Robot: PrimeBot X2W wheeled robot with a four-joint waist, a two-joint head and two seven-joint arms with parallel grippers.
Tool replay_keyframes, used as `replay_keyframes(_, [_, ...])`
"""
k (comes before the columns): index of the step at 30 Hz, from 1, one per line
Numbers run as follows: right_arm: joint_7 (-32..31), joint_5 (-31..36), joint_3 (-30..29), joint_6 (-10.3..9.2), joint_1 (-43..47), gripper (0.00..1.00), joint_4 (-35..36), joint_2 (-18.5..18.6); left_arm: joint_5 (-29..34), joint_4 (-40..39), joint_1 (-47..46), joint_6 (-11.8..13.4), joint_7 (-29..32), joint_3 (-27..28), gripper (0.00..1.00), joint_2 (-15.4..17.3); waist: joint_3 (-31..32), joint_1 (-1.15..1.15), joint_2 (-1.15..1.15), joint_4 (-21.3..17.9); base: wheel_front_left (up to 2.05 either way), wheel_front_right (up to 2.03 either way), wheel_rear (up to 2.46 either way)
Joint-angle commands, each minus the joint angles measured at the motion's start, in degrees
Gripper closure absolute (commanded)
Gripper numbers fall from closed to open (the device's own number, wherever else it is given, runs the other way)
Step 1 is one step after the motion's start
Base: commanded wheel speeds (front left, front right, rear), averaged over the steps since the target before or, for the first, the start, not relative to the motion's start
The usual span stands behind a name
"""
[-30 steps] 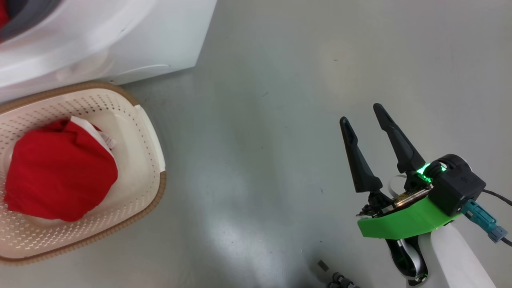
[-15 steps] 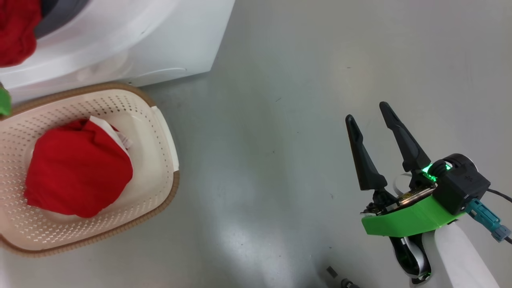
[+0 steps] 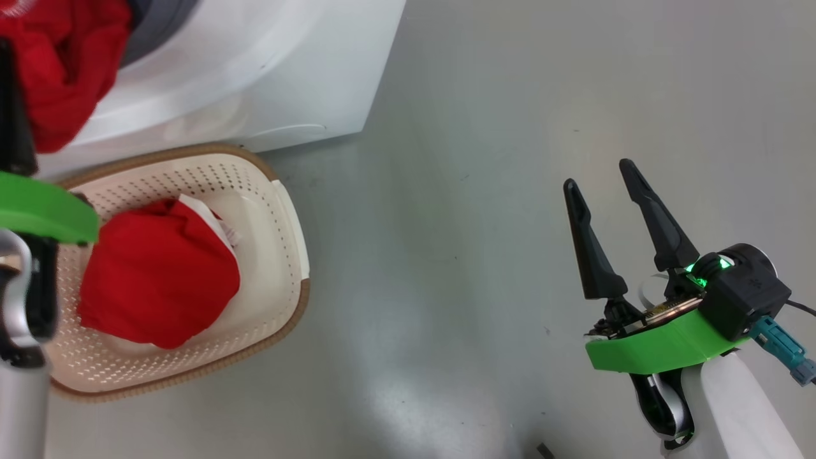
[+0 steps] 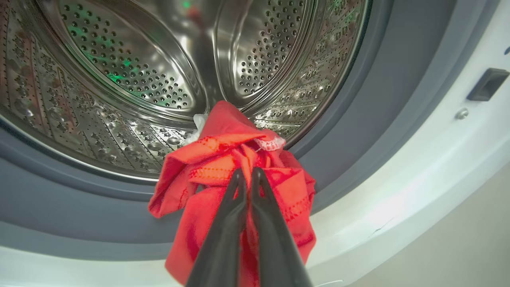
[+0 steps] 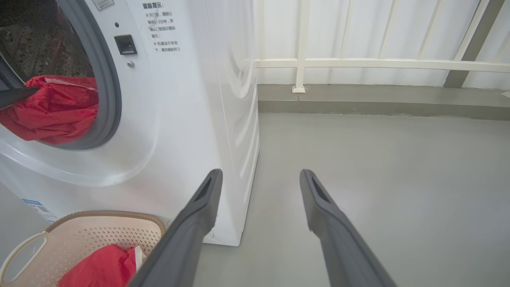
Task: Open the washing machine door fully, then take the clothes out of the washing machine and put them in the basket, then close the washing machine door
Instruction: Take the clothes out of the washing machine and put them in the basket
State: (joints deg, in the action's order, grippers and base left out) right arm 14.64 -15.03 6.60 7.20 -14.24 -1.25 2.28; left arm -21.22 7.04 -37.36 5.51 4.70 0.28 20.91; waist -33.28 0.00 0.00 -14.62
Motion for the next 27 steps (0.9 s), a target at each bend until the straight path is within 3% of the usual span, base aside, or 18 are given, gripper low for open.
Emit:
replay_keyframes(1, [0.4, 0.9, 0.9, 0.29, 1.2, 0.0, 1.3, 0.6, 0.5, -2.0, 1.7, 0.3, -0.7, 1.4, 1.0, 1.7, 1.1, 0.0, 0.0, 0.9, 0.0, 0.0, 0.0])
replay_keyframes(12, [0.4, 2.5, -1.1, 0.29, 3.1, 0.0, 1.2, 0.6, -0.7, -1.4, 8.9, 0.2, -8.5, -0.7, 1.0, -3.7, 6.1, 0.0, 0.0, 4.4, 0.0, 0.0, 0.0])
replay_keyframes(27, [0.4, 4.0, -2.7, 0.29, 6.5, 0.0, 1.1, 0.6, -1.9, 0.6, 18.0, -0.6, -13.8, -3.3, 1.0, -7.5, 13.1, 0.0, 0.0, 6.9, 0.0, 0.0, 0.0])
